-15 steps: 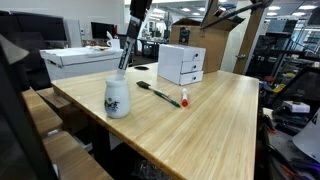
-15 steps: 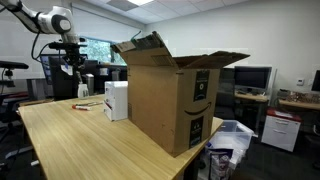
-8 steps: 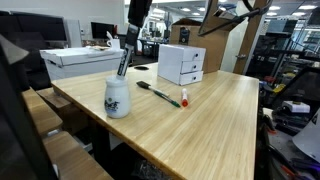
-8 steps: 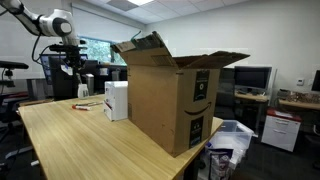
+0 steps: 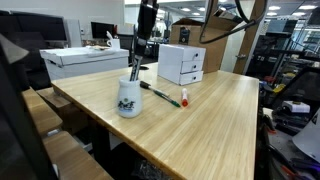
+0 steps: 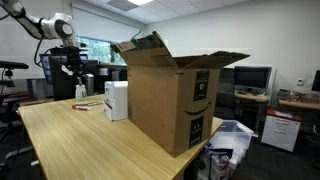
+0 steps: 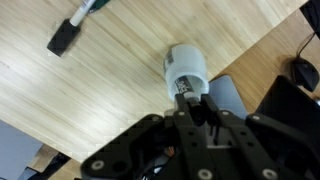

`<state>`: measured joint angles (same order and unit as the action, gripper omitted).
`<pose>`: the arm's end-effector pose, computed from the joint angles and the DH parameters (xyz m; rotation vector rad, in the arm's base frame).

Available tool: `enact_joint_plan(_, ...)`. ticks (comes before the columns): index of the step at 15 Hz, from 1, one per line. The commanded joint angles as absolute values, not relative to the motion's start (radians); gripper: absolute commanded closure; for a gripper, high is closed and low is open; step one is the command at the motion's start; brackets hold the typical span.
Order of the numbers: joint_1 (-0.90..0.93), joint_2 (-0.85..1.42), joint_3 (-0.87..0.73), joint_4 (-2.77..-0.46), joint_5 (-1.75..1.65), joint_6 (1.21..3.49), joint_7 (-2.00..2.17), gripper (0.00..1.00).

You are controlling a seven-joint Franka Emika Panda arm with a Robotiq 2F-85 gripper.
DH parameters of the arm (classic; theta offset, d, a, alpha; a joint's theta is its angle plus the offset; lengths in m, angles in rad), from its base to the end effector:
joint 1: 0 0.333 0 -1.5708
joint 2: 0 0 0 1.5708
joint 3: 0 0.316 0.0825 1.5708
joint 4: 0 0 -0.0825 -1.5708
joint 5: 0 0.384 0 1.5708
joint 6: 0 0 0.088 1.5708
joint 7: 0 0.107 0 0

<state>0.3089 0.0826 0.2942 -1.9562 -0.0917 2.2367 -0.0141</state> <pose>0.4937 0.3324 0.4560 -2.9476 -1.0149 -0.3265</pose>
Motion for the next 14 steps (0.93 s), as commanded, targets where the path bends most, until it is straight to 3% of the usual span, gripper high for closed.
enact_joint_plan(1, 0.323, 0.101, 0.292, -1.932, -0.190, 2.136, 0.048, 0.93)
enact_joint_plan(13, 0.317, 0.067, 0.289, -1.915, -0.148, 1.886, 0.108, 0.93)
enact_joint_plan(14, 0.306, 0.063, 0.285, -1.917, -0.079, 1.880, 0.084, 0.56)
